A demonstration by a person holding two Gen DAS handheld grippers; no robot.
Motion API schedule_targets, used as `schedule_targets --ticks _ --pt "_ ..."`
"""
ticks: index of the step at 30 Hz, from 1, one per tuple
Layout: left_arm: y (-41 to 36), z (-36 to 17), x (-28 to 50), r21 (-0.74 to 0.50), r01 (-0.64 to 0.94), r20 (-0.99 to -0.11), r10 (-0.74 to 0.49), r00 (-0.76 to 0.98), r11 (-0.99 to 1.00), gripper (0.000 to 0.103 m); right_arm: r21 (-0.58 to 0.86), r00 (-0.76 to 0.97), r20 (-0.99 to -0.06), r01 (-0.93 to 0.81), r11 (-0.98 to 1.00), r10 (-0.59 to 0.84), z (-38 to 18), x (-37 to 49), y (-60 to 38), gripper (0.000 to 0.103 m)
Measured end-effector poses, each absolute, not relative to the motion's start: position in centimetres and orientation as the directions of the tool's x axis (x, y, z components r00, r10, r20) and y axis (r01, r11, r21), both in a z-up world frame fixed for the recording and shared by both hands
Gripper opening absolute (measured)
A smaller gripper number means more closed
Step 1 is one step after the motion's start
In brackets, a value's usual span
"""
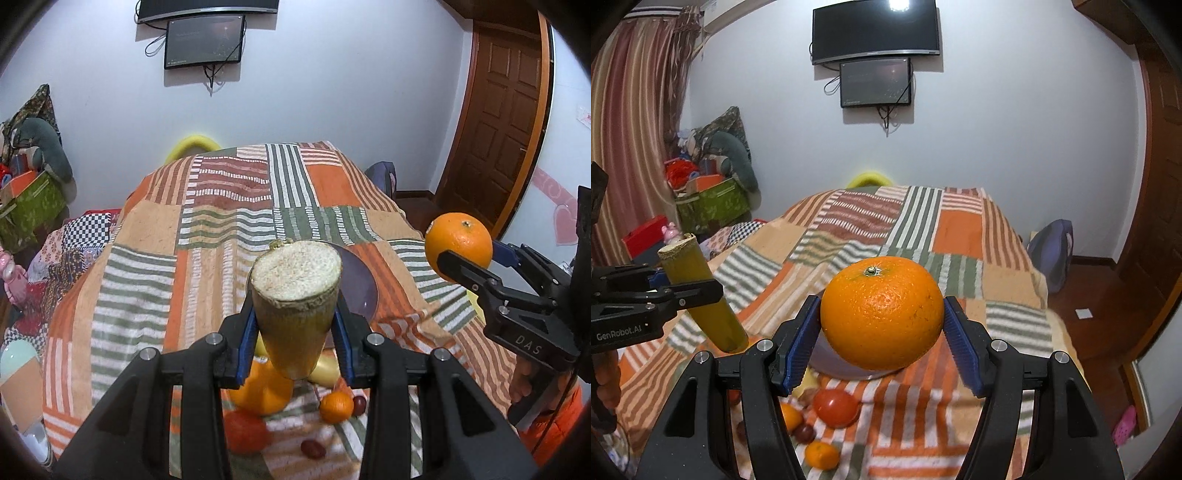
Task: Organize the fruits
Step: 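Lift and carry the banana and orange over the purple plate with both tools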
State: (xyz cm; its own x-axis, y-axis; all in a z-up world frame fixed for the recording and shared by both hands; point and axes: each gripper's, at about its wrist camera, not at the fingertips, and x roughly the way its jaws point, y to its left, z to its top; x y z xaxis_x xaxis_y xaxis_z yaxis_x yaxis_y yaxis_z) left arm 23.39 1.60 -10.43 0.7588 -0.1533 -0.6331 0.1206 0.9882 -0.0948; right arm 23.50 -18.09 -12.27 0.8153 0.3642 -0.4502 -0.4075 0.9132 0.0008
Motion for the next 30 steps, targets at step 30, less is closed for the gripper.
schedule_targets --ticks 30 --pt "0.6 -17.9 37.0 -0.092 0.139 -0.786 -0.158 0.598 0.986 0.037 -0.004 0.727 -0.601 -0.420 0.908 0.333 -17.7 34.3 -14.5 0.062"
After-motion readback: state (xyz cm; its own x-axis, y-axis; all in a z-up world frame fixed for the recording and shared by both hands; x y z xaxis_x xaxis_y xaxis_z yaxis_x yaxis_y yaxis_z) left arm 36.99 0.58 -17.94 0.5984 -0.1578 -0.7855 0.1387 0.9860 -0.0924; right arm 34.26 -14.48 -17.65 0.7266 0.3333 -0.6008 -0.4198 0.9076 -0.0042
